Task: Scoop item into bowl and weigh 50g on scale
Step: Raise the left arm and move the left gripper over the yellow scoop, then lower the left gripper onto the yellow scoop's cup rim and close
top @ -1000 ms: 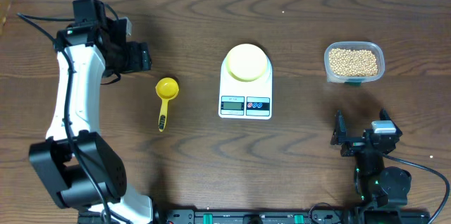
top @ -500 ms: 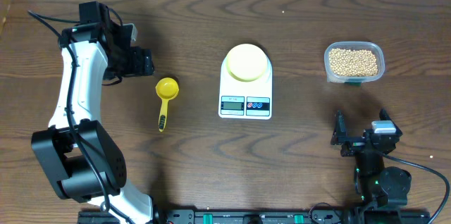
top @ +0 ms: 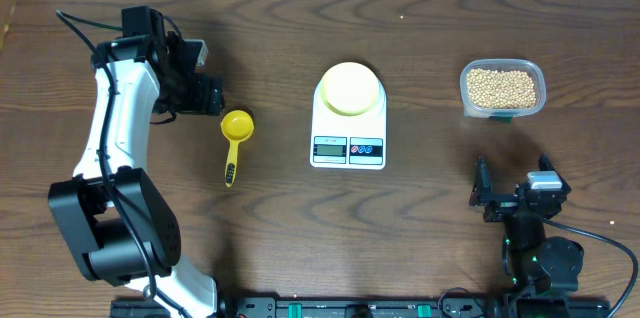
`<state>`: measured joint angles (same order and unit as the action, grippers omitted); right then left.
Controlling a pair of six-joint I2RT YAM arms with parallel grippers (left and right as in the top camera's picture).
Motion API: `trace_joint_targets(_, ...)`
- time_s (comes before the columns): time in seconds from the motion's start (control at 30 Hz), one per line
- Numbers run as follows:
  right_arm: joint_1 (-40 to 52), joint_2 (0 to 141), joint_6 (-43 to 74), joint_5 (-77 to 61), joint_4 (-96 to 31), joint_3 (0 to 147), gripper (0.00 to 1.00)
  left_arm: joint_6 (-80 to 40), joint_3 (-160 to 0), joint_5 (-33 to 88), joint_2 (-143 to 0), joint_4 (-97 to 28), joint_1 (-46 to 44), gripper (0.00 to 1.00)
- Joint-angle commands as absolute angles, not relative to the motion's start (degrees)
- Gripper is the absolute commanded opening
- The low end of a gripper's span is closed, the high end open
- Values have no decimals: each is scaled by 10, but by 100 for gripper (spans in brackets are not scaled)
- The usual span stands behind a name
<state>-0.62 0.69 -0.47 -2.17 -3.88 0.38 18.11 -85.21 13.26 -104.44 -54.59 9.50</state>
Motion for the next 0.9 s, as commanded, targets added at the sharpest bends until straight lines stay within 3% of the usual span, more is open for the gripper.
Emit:
trace_joint_targets(0.0, -11, 3, -5, -25, -41, 3, 99, 195, -847, 135, -1062, -543, 92, 86)
trace_joint_targets(0.87, -11, 3, -5, -25, -41, 3, 99, 195, -846, 135, -1154, -516, 91, 86)
